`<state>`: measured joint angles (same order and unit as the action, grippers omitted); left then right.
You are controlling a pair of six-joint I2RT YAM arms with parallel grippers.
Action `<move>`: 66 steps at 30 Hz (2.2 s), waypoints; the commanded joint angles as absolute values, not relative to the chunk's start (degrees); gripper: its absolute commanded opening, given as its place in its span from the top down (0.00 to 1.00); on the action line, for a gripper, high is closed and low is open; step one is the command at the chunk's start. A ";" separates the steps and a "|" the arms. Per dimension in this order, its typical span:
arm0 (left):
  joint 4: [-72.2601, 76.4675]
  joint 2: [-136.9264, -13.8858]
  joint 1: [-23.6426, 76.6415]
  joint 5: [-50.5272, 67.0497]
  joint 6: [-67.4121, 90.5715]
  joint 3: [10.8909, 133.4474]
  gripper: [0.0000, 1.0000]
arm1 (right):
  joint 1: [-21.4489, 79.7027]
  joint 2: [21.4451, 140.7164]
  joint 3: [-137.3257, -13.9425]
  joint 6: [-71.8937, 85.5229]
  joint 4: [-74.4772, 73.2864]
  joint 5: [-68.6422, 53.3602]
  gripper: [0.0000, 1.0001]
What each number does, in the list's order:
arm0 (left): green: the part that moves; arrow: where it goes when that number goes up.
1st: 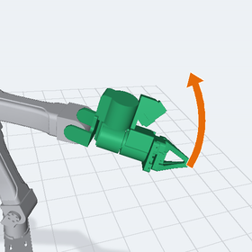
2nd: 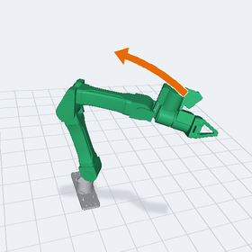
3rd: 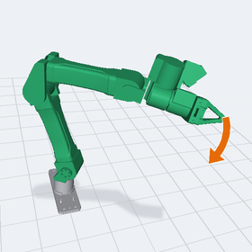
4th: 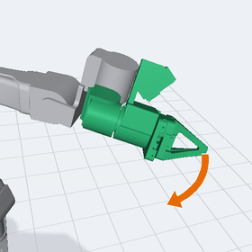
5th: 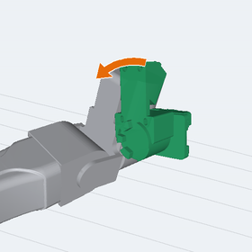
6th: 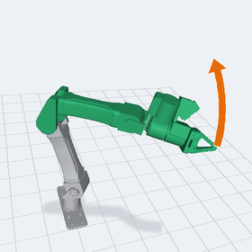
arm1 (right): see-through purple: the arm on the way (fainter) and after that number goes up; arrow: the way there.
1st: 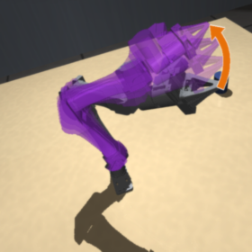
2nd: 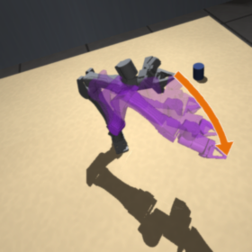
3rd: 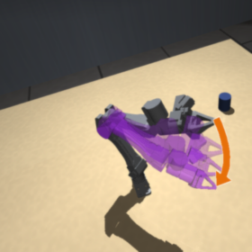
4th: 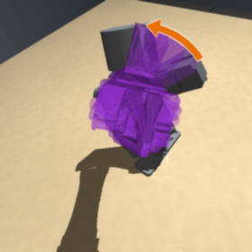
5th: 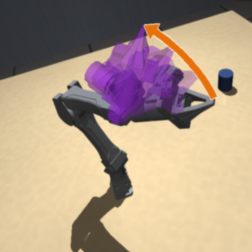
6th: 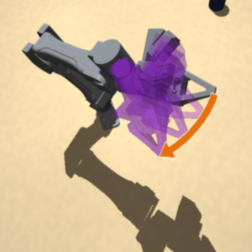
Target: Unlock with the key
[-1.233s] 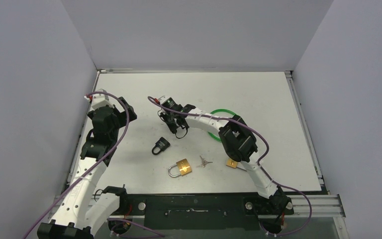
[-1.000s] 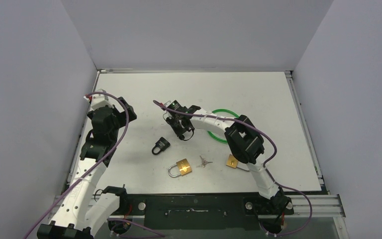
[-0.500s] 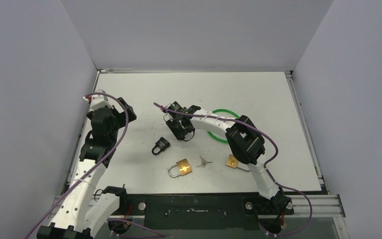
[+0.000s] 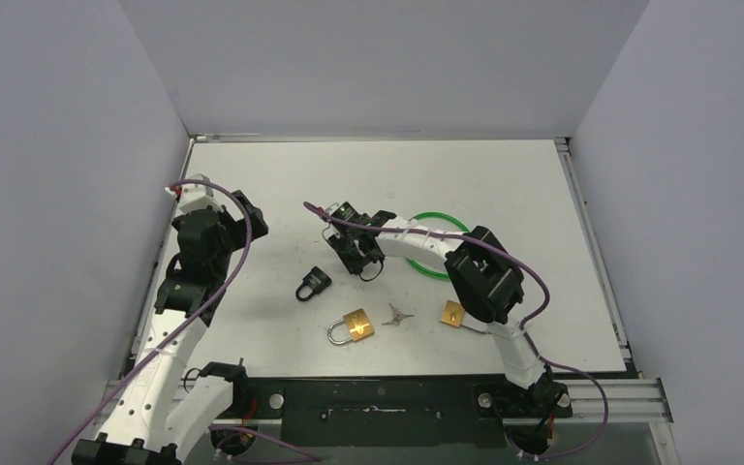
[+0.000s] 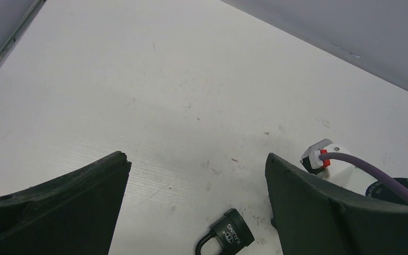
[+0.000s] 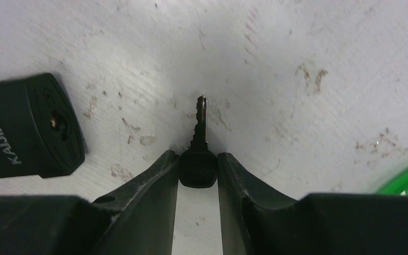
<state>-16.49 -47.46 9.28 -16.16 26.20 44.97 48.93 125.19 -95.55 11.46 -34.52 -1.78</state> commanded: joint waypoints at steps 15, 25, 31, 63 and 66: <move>-4.15 -67.28 17.61 10.43 42.44 45.16 0.06 | 48.25 92.91 -60.81 20.11 -5.12 -6.20 0.90; 16.91 -76.47 21.54 26.55 54.17 39.97 0.12 | 46.01 82.79 -51.54 20.90 6.07 -16.75 0.90; 24.06 -79.88 23.34 31.91 58.14 38.34 0.26 | 45.48 82.66 -52.35 21.68 6.43 -18.15 0.90; 45.10 -72.81 24.77 36.83 64.37 36.21 1.00 | 35.24 70.92 -35.97 56.07 43.06 -33.98 0.28; 46.87 -72.24 25.10 36.39 66.86 36.29 1.00 | 35.24 71.28 -35.29 59.60 47.93 -34.95 0.34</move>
<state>39.31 -74.08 24.45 35.64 63.24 34.06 34.98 72.36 -36.23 50.85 33.58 -32.51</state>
